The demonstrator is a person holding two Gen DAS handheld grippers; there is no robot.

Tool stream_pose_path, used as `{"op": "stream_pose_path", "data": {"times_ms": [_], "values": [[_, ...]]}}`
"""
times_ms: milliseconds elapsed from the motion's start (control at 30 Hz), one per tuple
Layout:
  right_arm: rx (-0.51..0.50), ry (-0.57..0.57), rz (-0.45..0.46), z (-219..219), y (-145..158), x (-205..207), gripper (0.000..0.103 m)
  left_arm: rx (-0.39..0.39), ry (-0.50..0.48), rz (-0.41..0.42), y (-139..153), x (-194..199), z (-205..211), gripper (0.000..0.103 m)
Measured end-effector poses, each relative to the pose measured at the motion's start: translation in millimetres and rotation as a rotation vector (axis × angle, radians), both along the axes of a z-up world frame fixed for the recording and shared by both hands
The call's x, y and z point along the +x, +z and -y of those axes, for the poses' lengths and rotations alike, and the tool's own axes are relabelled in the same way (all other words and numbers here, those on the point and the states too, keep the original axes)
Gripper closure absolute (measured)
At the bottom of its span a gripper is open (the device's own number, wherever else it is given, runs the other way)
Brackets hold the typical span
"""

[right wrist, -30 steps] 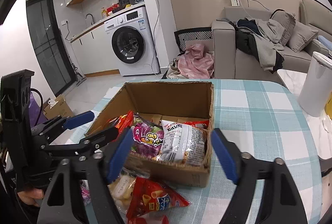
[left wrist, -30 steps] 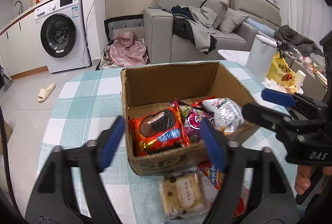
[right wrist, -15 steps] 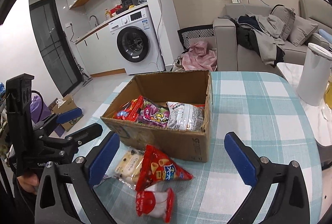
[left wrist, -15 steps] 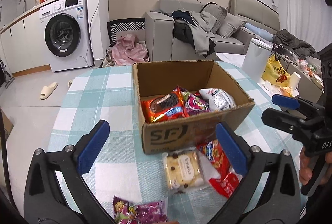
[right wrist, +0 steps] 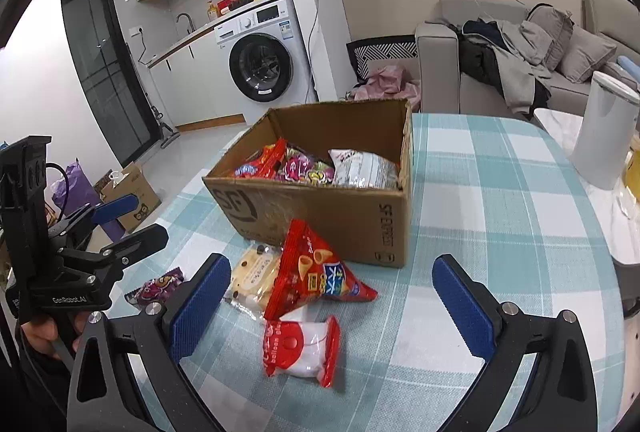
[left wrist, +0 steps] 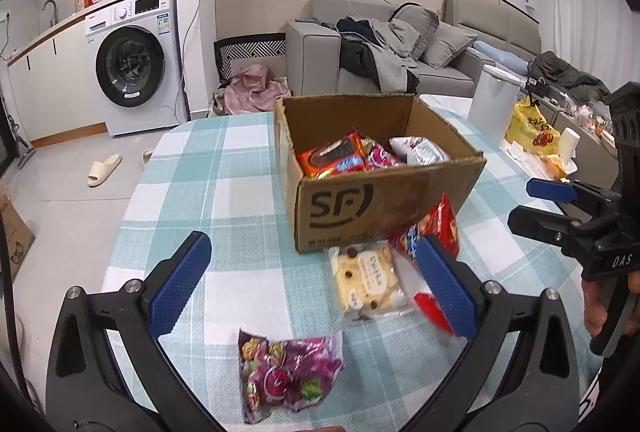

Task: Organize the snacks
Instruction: 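Move both open grippers back toward the snacks left on the table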

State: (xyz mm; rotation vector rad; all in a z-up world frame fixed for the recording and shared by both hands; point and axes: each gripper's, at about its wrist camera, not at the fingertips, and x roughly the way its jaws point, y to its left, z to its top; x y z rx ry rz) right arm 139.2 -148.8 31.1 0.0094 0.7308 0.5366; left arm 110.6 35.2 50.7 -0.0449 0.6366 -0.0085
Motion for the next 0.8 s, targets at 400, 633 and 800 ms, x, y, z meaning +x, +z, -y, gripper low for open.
{"op": "stream_pose_path", "data": {"times_ms": [400,633,800], "values": [[-0.024,0.03,-0.062,-5,-29,-8,0.0,-0.035,0.028,-0.043,-25,-17,-9,0.001],[-0.069,0.055,-0.084,-14,-40,-10,0.0,-0.027,0.036,-0.067,-38,-19,-7,0.001],[-0.083,0.07,-0.113,-22,-51,-9,0.0,-0.037,0.034,-0.093,-47,-19,-8,0.001]]}}
